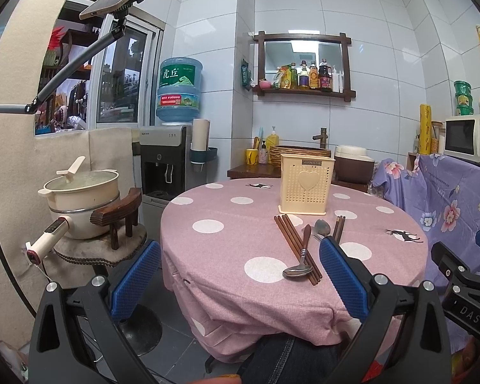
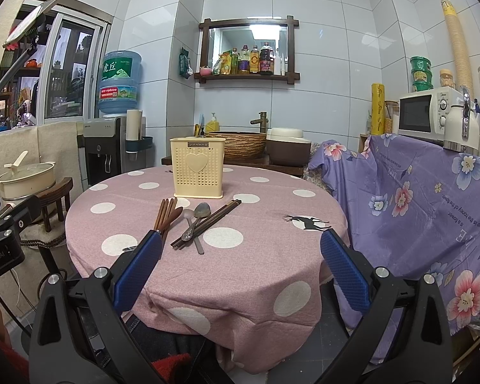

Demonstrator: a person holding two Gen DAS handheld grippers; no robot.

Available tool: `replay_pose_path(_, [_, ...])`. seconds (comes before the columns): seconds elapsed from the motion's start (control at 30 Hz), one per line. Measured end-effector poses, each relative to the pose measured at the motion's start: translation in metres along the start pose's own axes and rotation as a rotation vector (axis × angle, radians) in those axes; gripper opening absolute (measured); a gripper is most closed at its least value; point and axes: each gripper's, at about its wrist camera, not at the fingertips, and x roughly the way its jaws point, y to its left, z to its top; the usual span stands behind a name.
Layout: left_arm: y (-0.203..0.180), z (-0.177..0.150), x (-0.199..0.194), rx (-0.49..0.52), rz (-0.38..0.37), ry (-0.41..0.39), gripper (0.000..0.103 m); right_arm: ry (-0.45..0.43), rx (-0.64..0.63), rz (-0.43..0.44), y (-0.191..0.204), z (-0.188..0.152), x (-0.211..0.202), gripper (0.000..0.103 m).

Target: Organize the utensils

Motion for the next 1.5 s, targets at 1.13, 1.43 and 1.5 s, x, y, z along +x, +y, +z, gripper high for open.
replay_pose_path(1.13, [0.0003, -0.0039, 0.0021, 0.007, 0.002, 0.008, 0.098, 0.005, -0.001, 0.001, 0.0003, -0.0014, 0.0006, 0.098])
replay_pose_path(1.43, [0.0001, -0.0035, 0.0021, 0.008, 0.002, 0.009, 0.098, 0.005, -0.001, 0.0, 0.0014, -0.0014, 0.0014, 0.098])
replay_pose_path(1.5, [0.0001, -0.004, 0.002, 0.008, 0.002, 0.009, 0.098, 0.006, -0.001, 0.0, 0.0013, -0.0011, 0.0017, 0.098])
